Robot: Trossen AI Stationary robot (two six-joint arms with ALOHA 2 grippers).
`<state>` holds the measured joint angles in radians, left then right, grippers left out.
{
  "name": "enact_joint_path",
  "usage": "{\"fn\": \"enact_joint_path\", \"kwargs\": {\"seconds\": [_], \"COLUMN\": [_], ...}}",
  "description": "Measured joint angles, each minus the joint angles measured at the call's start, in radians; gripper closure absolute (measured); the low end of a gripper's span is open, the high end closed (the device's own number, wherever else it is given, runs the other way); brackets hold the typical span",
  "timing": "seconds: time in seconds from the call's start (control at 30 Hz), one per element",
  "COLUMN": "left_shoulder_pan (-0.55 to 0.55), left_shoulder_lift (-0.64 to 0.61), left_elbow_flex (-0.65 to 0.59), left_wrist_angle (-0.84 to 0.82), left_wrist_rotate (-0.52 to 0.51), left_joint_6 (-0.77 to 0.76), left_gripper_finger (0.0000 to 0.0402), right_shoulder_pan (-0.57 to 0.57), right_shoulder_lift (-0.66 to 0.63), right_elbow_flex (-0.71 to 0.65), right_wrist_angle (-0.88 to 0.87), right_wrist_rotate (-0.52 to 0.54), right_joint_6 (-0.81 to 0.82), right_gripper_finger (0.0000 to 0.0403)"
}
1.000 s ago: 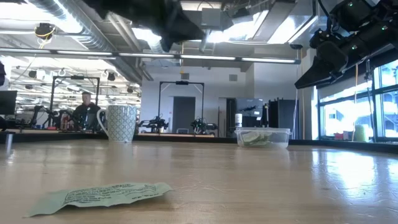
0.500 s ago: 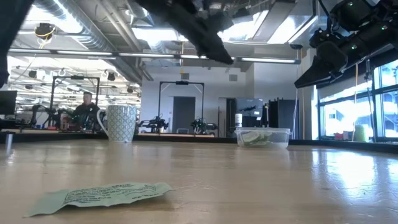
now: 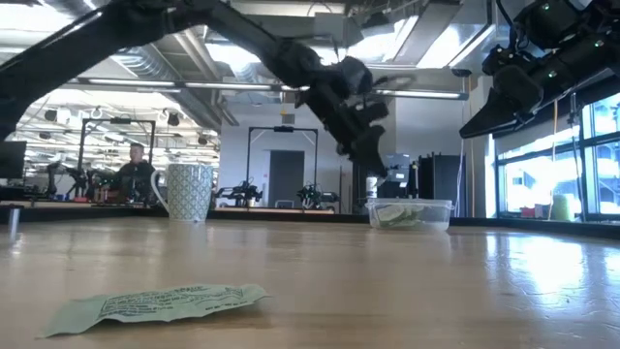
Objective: Pick and place items into bin
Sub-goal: Put the truvia packet into the transparent bin, then put the stevia packet into the transparent bin
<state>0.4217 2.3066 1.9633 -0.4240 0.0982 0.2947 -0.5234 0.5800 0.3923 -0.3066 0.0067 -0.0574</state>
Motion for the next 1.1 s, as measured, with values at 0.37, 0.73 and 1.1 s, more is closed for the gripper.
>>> {"fn": "enact_joint_path", "kwargs": {"seconds": [0.37, 0.73, 1.1], "left_shoulder_pan": [-0.003, -0.015, -0.138], "left_shoulder_lift": [0.041, -0.012, -0.289], "left_elbow_flex": [0.004, 0.003, 0.004], "left_wrist_angle": [-0.006, -0.094, -0.71], "left_wrist_rotate": [0.061, 0.096, 0.112], "left_joint_6": [-0.042, -0.064, 0.043], "left_gripper_finger": [0.0379, 0.0323, 0.0326], "right_shoulder_pan": [0.0, 0.0, 0.0], "right_shoulder_lift": [0.0, 0.0, 0.001], "right_elbow_flex": [0.0, 0.0, 0.0], "right_wrist_angle": [-0.001, -0.017, -0.041], "right_wrist_rotate": [0.0, 0.0, 0.0], "right_joint_6": [0.0, 0.0, -0.001], "right_gripper_finger": [0.0276, 0.0276, 0.0276]}}
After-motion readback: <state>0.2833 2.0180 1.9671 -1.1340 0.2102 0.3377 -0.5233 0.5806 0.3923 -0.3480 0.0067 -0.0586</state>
